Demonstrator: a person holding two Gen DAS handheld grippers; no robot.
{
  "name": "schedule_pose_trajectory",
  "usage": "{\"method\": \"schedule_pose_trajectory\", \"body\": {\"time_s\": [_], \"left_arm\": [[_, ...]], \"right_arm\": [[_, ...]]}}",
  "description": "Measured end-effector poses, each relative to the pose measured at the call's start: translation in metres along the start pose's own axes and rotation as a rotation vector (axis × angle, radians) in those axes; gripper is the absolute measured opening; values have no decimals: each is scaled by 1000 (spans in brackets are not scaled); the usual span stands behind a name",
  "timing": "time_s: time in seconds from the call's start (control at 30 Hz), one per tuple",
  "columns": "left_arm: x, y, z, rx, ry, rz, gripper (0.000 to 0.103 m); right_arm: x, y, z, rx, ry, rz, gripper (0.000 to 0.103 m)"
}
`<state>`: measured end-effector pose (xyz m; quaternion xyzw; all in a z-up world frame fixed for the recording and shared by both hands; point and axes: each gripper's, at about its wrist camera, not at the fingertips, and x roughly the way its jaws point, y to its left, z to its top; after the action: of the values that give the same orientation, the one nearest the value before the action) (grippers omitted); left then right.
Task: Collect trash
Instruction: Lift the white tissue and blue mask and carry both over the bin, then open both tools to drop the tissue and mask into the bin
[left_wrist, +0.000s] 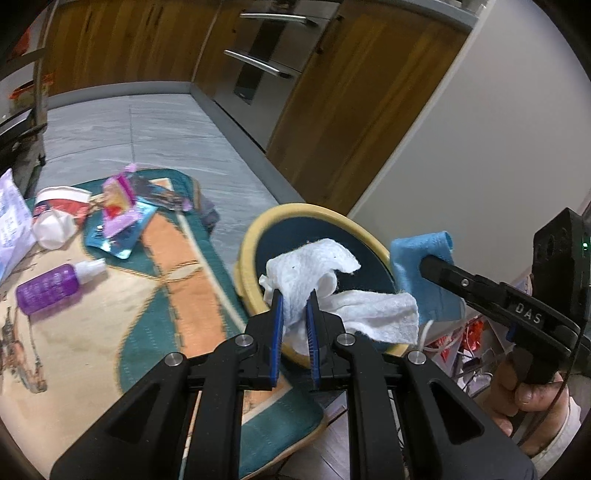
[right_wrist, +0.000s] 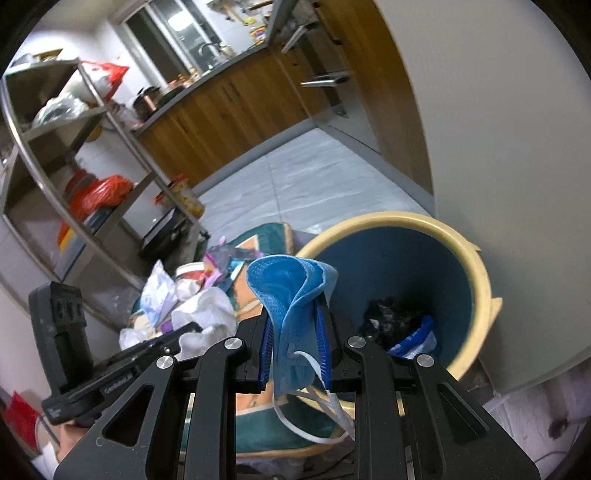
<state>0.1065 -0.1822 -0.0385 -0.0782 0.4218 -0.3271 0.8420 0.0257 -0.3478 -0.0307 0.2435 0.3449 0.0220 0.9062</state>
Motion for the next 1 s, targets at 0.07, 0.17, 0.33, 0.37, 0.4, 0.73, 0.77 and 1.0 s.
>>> {"method": "schedule_pose_trajectory", "body": {"time_s": [0.07,0.17,0.33,0.37,0.4,0.73,0.77,1.0], "left_arm": [[5,-5,1,7,8,-7,12],[15,-14,2,32,19,-8,12],[34,-19,2,35,47,-11,12],[36,-18,2,32,51,-13,12],[41,-18,2,26,61,-15,12],[75,-15,-2,11,128,-22,12],[78,-15,-3,8,135,-23,12],[95,-15,-4,11,165,-29,12]], "right_arm": [[1,-5,0,13,-1,-7,22],[4,-14,0,33,6,-17,22],[13,-20,0,36,22,-46,22],[15,-21,0,33,27,-53,22],[18,-21,0,32,33,-59,22],[33,-27,-2,40,73,-82,22],[35,-28,-3,42,77,-85,22],[44,-27,-4,36,90,-99,22]]}}
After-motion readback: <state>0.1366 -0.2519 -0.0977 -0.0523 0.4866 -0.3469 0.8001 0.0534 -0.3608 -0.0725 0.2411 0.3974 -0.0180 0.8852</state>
